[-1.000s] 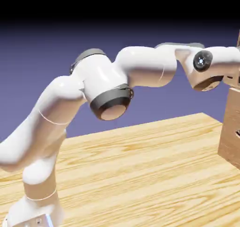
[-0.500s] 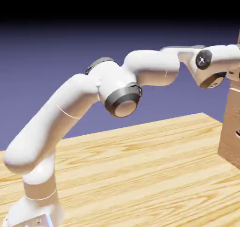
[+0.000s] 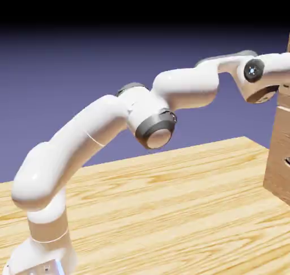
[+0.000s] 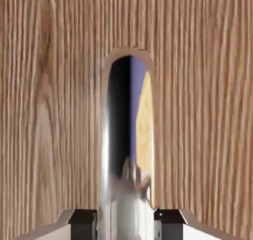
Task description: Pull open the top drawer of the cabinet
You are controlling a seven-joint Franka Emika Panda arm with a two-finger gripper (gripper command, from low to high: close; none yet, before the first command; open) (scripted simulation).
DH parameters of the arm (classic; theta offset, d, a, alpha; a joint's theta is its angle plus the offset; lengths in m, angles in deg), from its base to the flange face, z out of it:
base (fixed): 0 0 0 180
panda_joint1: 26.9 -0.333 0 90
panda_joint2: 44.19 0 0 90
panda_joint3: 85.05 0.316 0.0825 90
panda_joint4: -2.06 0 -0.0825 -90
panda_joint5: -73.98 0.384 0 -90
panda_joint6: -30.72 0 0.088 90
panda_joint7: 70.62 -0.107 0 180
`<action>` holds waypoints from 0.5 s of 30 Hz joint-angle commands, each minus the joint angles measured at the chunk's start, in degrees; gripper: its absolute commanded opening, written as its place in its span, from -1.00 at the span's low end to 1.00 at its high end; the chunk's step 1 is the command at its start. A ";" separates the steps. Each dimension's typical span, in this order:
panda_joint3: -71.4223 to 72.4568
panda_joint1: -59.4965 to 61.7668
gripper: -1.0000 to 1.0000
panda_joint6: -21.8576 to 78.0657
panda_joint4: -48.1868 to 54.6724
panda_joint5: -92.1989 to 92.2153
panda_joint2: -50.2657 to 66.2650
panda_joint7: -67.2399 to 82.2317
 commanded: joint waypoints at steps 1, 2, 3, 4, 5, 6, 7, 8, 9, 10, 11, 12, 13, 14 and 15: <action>1.83 1.34 -1.00 -0.91 -2.09 0.27 0.86 1.12; 3.67 2.78 -1.00 -1.85 -4.16 -0.25 1.65 1.44; 5.53 4.28 -1.00 -2.81 -6.24 -0.85 2.41 1.66; 7.42 5.84 -1.00 -3.76 -8.31 -1.24 3.14 2.05; 9.34 7.45 -1.00 -4.72 -10.39 -1.59 3.83 2.44; 11.29 9.13 -1.00 -5.66 -12.47 -2.08 4.47 2.66; 13.18 10.84 -1.00 -6.58 -14.54 -2.63 5.10 2.74; 14.96 12.53 -1.00 -7.47 -16.62 -3.14 5.74 2.73; 16.63 14.21 -1.00 -8.34 -18.69 -3.62 6.39 2.66; 18.27 15.91 -1.00 -9.20 -20.77 -4.14 7.03 2.52; 19.91 17.65 -1.00 -10.03 -22.85 -4.68 7.66 2.32; 21.56 19.44 -1.00 -10.83 -24.92 -5.21 8.27 2.03; 23.15 21.23 -1.00 -11.62 -27.00 -5.74 8.91 1.65; 24.68 23.02 -1.00 -12.42 -29.07 -6.25 9.56 1.26; 26.30 24.90 -1.00 -13.17 -31.15 -6.68 10.19 0.93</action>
